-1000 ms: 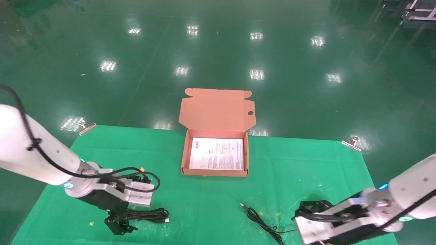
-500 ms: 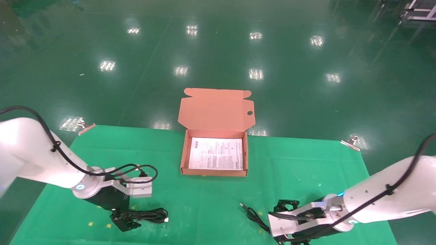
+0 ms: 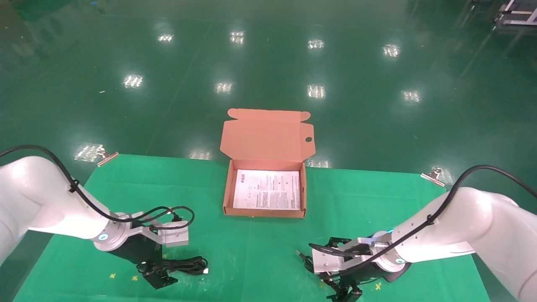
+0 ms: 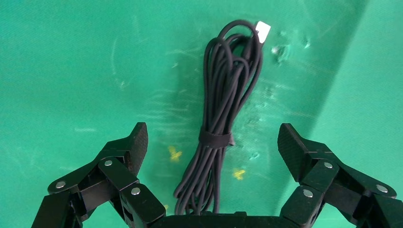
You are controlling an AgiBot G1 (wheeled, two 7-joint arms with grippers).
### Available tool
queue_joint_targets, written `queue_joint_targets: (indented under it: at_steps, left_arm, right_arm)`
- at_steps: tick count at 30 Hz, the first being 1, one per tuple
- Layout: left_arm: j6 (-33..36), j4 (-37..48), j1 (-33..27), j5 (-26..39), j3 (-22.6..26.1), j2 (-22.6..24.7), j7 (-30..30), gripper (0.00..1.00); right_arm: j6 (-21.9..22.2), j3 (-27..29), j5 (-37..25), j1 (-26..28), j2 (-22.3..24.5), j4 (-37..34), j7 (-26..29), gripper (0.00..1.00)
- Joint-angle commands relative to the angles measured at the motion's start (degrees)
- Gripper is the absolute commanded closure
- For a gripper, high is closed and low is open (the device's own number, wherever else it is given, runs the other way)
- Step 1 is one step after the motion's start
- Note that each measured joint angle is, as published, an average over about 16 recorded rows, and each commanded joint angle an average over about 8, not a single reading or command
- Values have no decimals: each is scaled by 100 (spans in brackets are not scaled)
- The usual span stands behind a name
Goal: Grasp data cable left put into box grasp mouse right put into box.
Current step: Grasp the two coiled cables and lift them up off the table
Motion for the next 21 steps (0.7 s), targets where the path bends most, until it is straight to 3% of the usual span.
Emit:
queue_joint_targets:
  at_steps: [1, 2, 3, 4, 10, 11, 12, 21]
  left_arm:
    - [-81, 111, 0, 1, -1, 35, 98, 0]
    - [-118, 158, 2, 8, 3, 40, 124, 0]
    - [-154, 200, 5, 15, 7, 43, 146, 2]
    - [-180, 233, 6, 22, 11, 44, 162, 11]
    - [-327, 424, 3, 43, 19, 52, 194, 86]
    - [-338, 438, 2, 44, 19, 53, 194, 97]
    - [-351, 453, 2, 44, 19, 54, 195, 100]
    - [-318, 398, 5, 43, 20, 49, 195, 100]
  right_arm:
    - [30, 9, 20, 3, -129, -237, -94, 0]
    - [49, 8, 19, 5, -179, -336, -124, 1]
    - [66, 8, 17, 8, -224, -425, -149, 10]
    - [81, 7, 14, 9, -258, -491, -167, 23]
    - [158, 3, 5, 13, -428, -821, -240, 96]
    - [163, 3, 5, 13, -439, -842, -244, 100]
    - [169, 3, 5, 13, -452, -866, -250, 100]
    - [153, 2, 2, 16, -408, -783, -236, 100]
